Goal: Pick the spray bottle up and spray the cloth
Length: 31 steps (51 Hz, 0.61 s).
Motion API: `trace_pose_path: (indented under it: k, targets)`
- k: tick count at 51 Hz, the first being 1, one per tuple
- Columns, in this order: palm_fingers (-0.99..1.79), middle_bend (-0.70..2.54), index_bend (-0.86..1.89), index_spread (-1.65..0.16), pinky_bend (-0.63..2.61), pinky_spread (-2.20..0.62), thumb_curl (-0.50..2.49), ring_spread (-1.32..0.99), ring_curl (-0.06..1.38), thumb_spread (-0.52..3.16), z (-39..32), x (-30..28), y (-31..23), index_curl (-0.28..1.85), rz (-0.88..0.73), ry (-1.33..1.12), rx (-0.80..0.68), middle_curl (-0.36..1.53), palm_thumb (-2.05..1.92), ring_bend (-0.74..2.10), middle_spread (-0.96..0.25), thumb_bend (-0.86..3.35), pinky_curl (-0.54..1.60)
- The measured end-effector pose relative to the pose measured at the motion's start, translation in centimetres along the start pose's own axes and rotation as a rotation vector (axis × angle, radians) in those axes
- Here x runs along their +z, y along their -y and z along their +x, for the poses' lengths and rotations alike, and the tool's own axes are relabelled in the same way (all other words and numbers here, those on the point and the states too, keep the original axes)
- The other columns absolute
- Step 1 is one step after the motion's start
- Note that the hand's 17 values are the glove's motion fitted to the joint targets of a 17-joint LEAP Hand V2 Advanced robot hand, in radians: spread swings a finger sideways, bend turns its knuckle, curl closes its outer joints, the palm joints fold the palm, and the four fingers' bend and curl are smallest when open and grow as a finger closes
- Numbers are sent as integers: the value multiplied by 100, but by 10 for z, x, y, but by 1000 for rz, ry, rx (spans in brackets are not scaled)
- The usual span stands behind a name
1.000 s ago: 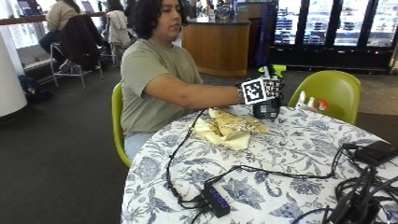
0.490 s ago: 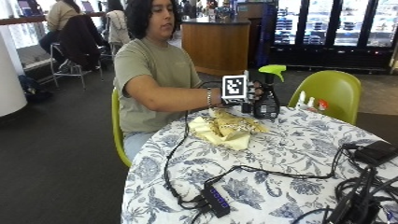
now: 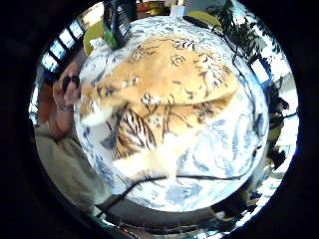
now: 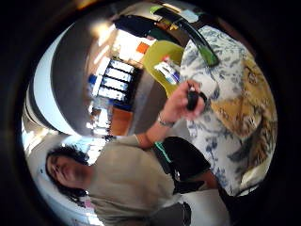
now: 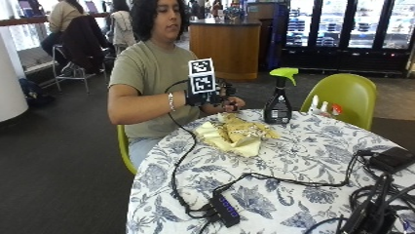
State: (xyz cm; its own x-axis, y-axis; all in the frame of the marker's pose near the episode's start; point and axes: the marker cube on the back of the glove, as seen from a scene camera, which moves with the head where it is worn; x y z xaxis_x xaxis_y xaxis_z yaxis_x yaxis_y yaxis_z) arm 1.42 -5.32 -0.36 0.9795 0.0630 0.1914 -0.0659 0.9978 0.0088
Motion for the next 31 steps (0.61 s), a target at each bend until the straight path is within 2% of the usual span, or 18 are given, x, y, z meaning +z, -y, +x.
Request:
trace_pose_path:
  k: [12, 31]
  targets:
    - [20, 20, 17, -42, 17, 12, 39, -16, 31, 101, -6, 6, -44, 33, -20, -106, -47, 36, 53, 25, -10, -3, 30]
    - [21, 20, 19, -42, 16, 9, 36, -17, 30, 101, -5, 11, -51, 34, -14, -150, -45, 35, 53, 24, -11, -3, 27]
